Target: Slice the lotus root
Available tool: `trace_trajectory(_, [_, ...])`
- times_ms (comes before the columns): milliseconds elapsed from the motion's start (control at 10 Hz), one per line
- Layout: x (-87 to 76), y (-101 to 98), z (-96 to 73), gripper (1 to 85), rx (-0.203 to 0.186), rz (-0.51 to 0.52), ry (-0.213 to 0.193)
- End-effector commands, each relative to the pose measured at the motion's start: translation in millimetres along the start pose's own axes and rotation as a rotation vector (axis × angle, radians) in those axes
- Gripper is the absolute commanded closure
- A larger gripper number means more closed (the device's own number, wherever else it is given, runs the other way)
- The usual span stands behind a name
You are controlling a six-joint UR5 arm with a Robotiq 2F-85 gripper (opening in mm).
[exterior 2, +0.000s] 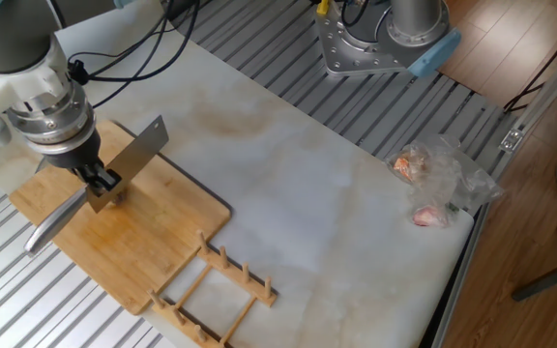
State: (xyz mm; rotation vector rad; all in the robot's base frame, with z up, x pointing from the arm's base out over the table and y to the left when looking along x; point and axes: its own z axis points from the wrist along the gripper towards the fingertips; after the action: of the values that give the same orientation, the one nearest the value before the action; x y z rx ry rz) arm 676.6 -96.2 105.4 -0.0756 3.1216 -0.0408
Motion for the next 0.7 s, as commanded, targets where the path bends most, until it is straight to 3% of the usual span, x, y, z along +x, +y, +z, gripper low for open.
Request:
trace_trajectory(0, [7.4, 0.0, -1.9, 84.3, 0.002, -0.013, 0.01])
trace_trajectory(300, [8.2, 6.7, -3.5, 84.3, -0.015, -0.012, 0.007])
trace_trajectory(600, [7.5, 0.4, -1.4, 84.3, 0.004, -0.068, 0.007])
